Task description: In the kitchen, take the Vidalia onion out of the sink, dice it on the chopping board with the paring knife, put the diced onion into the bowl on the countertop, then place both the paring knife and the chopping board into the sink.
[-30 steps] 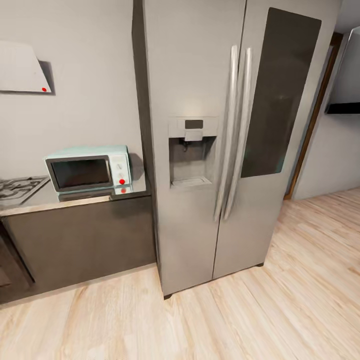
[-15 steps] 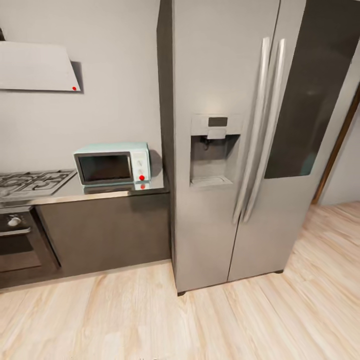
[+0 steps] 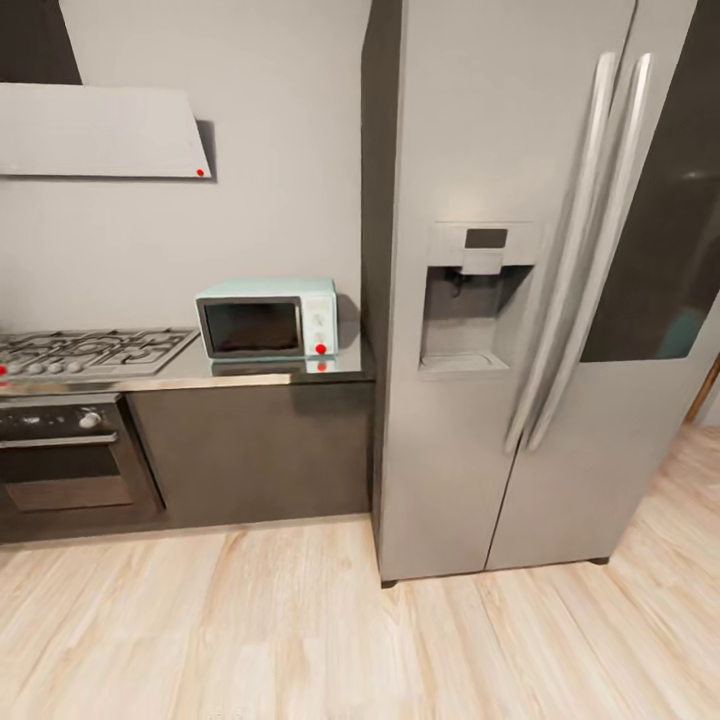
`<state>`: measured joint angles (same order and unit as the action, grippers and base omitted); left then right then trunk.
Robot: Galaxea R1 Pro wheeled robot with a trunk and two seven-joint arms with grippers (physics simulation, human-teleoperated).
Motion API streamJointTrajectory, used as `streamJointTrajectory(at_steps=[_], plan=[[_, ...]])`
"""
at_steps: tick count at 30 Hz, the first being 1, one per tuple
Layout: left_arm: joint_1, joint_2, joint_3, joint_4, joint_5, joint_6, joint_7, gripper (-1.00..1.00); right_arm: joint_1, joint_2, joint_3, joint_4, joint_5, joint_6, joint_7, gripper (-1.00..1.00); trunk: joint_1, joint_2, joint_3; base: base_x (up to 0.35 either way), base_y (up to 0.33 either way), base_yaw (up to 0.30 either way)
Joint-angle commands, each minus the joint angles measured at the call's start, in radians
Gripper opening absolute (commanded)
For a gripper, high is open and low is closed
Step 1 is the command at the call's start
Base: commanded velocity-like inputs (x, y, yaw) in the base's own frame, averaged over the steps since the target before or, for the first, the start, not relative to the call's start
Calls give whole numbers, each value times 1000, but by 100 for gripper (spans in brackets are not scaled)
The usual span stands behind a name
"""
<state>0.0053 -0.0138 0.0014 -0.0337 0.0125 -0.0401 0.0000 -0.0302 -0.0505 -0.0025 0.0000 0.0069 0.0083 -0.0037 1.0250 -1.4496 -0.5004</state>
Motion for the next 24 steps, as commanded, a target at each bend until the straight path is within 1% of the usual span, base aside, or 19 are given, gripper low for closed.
streamJointTrajectory(at_steps=[1, 11, 24], plan=[[1, 0, 0, -1, 1, -1, 0, 100, 0, 0, 0, 0, 1, 1, 0, 100, 0, 0, -2, 0, 0, 241], [1, 0, -1, -2, 1, -1, 0, 100, 0, 0, -1, 0, 1, 1, 0, 100, 0, 0, -7, 0, 0, 274], [1, -1, -1, -2, 1, -1, 0, 100, 0, 1, -1, 0, 1, 1, 3, 100, 0, 0, -7, 0, 0, 286]])
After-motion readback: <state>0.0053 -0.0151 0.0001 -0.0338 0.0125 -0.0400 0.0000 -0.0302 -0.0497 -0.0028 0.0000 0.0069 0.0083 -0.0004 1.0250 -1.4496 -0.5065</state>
